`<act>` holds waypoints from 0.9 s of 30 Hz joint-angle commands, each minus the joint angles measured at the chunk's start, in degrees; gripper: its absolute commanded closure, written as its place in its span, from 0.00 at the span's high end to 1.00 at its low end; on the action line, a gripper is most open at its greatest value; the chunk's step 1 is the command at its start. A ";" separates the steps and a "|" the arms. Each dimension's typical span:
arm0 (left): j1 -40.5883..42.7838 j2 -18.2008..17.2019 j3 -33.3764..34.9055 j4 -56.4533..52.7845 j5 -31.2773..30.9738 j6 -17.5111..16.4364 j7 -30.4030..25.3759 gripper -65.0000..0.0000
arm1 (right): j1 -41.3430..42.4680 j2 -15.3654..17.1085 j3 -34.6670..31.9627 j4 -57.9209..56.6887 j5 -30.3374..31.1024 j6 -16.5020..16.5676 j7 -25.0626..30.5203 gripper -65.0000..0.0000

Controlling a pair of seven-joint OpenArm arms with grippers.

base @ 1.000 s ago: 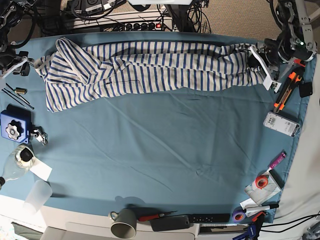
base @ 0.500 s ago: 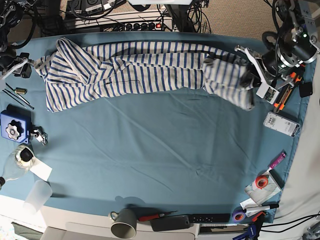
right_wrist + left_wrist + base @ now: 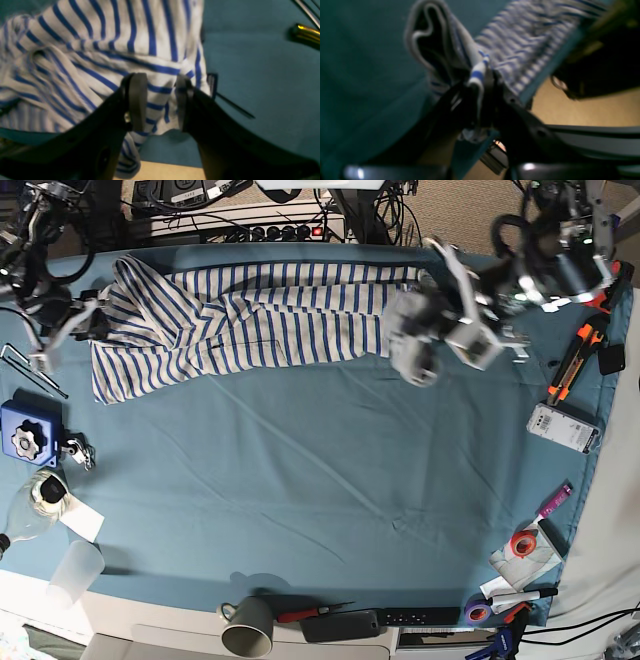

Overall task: Fold the T-shirt properly
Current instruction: 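Carry the strip end in the left gripper toward the right gripper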

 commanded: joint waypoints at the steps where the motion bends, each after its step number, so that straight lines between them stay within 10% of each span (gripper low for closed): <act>1: -0.81 -0.44 2.34 0.83 1.03 -0.11 -2.54 0.00 | 0.20 1.36 -0.66 0.74 -0.04 0.11 1.36 0.31; 14: -8.00 8.37 31.34 -4.15 24.20 6.10 -9.84 0.00 | 0.17 1.38 -3.56 0.74 -1.73 -0.33 1.44 0.31; 27: -12.94 17.75 37.83 -17.94 30.49 7.98 -10.10 0.00 | 0.17 1.38 -3.56 0.74 -1.88 -0.33 1.75 0.31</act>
